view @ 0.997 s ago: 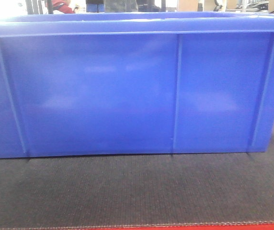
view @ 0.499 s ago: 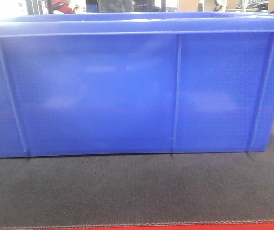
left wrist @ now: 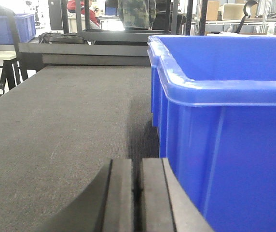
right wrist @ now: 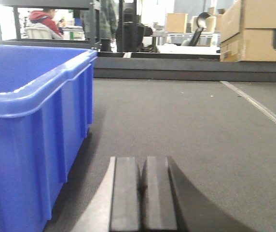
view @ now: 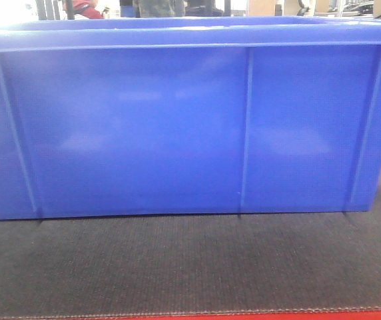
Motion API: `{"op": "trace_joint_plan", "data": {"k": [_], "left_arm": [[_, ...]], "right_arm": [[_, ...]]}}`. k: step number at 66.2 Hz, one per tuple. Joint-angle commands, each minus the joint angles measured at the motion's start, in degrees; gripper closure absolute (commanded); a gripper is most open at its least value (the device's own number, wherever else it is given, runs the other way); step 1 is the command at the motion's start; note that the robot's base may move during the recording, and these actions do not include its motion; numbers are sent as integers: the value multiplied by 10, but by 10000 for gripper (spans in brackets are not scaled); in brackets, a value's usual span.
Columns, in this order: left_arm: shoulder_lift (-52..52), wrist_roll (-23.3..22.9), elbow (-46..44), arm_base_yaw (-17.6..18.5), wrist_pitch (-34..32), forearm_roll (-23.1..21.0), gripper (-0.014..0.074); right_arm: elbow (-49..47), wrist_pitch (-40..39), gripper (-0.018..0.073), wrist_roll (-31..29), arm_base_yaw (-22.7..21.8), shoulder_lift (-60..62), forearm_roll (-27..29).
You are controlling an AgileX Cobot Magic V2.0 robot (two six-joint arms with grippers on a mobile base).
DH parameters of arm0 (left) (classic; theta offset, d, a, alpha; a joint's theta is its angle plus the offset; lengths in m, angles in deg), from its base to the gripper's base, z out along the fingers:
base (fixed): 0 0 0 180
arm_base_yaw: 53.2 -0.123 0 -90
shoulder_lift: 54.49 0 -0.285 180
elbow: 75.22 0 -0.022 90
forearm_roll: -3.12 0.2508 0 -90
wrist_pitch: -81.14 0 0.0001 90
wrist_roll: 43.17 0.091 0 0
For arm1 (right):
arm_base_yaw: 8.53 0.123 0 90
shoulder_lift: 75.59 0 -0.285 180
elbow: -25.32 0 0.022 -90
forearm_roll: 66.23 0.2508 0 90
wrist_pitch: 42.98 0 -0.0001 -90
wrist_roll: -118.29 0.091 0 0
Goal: Move blue bin to conveyor side
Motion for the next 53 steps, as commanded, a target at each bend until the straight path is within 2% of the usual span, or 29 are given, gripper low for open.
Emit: {"op": "trace_joint_plan", "data": {"k": [1,53], "left_arm": [[2,0,-1,-2,-12,-4,620],[2,0,-1,-2,-12,-4,620]], "right_arm": [[0,-15,636,3,-3,3,1],[0,-12,636,3,-3,3,1]]}}
